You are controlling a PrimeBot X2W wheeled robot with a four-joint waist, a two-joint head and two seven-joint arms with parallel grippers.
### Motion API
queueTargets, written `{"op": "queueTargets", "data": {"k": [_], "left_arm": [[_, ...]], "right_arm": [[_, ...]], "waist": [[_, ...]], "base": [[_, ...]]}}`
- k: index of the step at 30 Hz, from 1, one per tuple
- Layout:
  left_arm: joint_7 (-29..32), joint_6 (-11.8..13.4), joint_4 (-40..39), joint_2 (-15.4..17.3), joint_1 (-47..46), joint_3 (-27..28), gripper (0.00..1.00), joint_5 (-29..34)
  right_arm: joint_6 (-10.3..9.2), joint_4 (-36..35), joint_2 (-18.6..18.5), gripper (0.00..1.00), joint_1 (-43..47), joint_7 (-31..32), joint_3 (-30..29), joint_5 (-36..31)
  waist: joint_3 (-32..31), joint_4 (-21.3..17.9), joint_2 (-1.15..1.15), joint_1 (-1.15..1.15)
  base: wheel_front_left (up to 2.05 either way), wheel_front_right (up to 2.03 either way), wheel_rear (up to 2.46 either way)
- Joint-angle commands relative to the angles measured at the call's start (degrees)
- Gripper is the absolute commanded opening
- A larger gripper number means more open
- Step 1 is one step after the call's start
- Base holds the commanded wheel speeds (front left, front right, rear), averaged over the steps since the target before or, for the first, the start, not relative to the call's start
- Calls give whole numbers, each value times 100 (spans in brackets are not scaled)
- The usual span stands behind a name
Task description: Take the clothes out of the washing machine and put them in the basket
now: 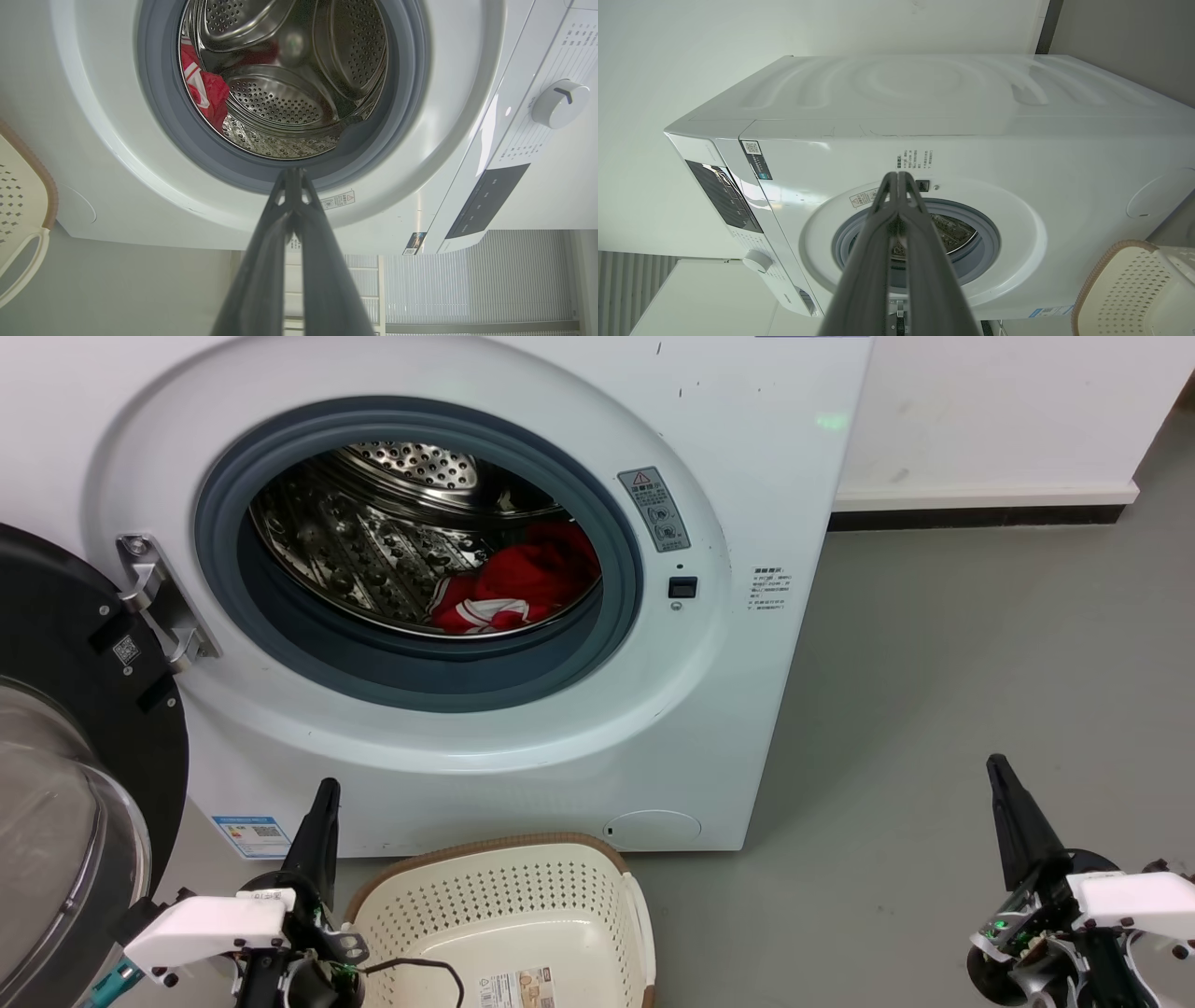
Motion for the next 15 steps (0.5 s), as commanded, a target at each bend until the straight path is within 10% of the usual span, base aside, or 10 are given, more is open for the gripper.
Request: {"op": "queueTargets", "data": {"k": [1, 2, 15], "left_arm": [[2, -9, -15, 0, -48, 4, 0, 18], [0, 0, 16, -1, 8, -3, 100, -1], [-342, 1, -216, -5, 68, -186, 100, 251]], "right_arm": [[0, 2, 23, 0, -88, -4, 4, -13], [1, 13, 0, 100, 10, -1, 0, 0], [0, -231, 2, 100, 176, -341, 139, -178]], "waist": [[0, 0, 0, 0], [0, 0, 0, 0], [-7, -16, 0, 0]], "base": [[0, 0, 0], [0, 0, 0], [0, 0, 0]]}}
